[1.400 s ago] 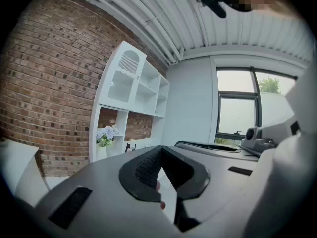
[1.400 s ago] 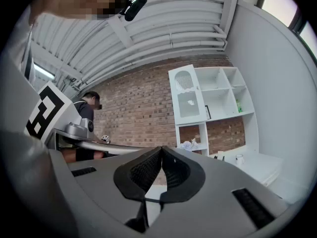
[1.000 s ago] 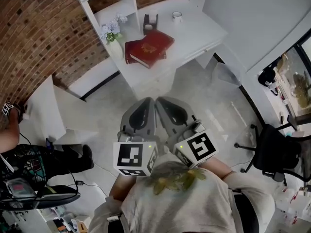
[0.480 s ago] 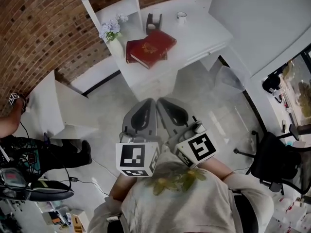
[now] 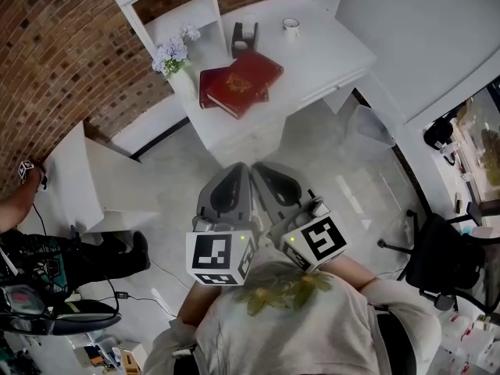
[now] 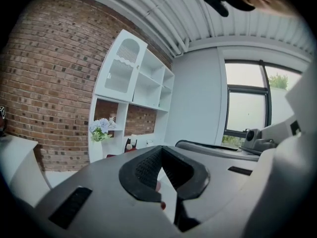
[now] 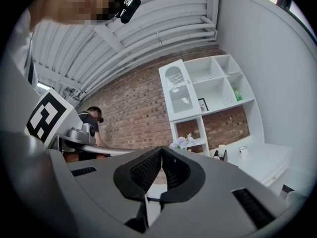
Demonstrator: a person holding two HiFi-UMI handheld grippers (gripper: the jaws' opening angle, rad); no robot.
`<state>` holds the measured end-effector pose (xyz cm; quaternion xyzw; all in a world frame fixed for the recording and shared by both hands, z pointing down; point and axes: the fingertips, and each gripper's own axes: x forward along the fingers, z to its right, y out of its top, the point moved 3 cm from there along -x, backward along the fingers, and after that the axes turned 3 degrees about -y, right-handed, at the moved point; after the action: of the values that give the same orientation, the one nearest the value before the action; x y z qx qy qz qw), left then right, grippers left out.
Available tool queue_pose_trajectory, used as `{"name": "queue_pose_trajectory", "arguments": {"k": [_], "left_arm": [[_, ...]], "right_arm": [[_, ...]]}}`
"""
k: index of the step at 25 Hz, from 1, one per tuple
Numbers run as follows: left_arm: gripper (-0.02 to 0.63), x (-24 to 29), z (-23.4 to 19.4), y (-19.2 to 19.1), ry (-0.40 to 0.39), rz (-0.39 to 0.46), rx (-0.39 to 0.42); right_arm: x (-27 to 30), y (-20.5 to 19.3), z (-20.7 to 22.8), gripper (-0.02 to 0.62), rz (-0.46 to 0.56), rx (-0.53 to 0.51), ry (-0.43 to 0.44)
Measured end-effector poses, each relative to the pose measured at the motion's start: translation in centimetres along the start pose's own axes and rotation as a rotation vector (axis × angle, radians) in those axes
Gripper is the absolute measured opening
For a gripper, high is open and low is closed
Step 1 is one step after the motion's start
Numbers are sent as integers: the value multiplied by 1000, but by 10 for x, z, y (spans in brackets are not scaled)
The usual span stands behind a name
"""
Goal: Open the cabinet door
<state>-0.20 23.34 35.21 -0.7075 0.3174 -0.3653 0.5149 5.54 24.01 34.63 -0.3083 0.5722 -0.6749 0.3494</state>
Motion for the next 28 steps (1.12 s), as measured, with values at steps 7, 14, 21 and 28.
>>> {"name": "queue_pose_trajectory", "arguments": {"k": [7,14,21,28], "left_arm": [[10,44,-40,21,-11,9,-21],[11,82,-85,37,-13,19,-28],[10,114,-122,45,-39,10,-40],[10,135,-152,53,-80,7,-37]], "right_arm": [[58,11,24,25,-9,-24,11],[117,16,39,25,-19,-15,15],[163,13,54,25,-38,-16,-9],[198,15,58,25,-29,-2,-38]]}}
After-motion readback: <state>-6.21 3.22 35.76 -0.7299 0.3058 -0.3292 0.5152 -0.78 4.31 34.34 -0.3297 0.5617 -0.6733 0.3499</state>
